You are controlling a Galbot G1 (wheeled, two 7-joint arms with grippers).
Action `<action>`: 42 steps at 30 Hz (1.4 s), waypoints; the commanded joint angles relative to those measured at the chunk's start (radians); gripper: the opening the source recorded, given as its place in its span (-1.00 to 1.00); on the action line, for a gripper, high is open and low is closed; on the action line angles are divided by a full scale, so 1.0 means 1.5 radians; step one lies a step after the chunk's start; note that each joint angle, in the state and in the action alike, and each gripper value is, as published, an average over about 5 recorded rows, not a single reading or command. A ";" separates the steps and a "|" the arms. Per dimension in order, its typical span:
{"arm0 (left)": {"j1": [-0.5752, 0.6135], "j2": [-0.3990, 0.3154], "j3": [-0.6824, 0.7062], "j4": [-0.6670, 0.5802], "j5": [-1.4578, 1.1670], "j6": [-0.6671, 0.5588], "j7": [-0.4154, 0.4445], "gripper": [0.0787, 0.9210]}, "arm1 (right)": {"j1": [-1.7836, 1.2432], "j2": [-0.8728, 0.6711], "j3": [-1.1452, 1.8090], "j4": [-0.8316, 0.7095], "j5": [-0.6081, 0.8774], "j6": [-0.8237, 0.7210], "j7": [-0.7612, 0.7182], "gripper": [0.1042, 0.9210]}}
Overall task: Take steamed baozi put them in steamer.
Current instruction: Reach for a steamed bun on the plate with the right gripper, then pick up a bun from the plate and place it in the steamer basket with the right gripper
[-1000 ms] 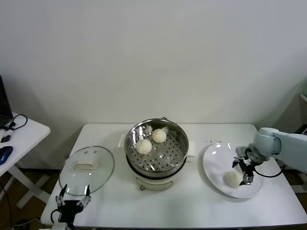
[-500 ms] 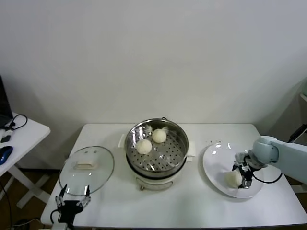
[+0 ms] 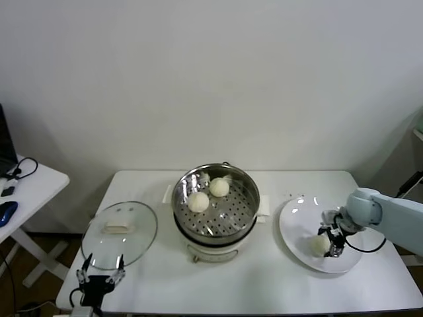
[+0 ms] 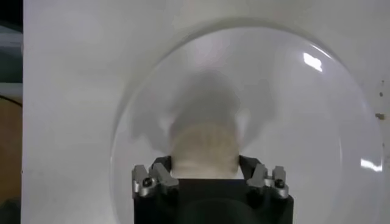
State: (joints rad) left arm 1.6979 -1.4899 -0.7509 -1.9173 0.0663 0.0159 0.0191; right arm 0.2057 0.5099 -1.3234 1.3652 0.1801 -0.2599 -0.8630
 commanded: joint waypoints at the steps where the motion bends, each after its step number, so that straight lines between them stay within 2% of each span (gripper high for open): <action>1: 0.002 -0.001 0.000 -0.001 0.001 0.001 0.000 0.77 | 0.065 -0.005 -0.030 0.017 -0.003 0.013 -0.013 0.45; 11: 0.003 -0.005 0.002 -0.007 0.008 0.003 0.000 0.77 | 0.458 0.055 -0.295 0.051 0.103 0.103 -0.082 0.43; 18: 0.003 -0.005 0.001 -0.007 0.007 0.005 0.000 0.77 | 0.615 0.141 -0.301 0.054 0.156 0.191 -0.139 0.44; 24: 0.003 -0.006 0.001 -0.005 0.008 0.005 -0.001 0.77 | 0.627 0.208 -0.200 0.101 0.142 0.249 -0.155 0.44; 29: 0.003 -0.007 0.000 -0.005 0.008 0.005 -0.002 0.77 | 0.600 0.266 -0.123 0.157 0.089 0.295 -0.152 0.45; 36: 0.002 -0.007 -0.001 -0.001 0.007 0.005 -0.002 0.77 | 0.540 0.333 -0.099 0.238 0.022 0.332 -0.141 0.48; 42: 0.003 -0.007 0.001 -0.002 0.007 0.005 -0.002 0.77 | 0.452 0.396 -0.100 0.240 -0.060 0.337 -0.126 0.47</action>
State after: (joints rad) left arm 1.7010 -1.5000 -0.7500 -1.9200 0.0769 0.0231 0.0156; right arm 0.9816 0.9505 -1.5179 1.6460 0.2307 0.1823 -1.0592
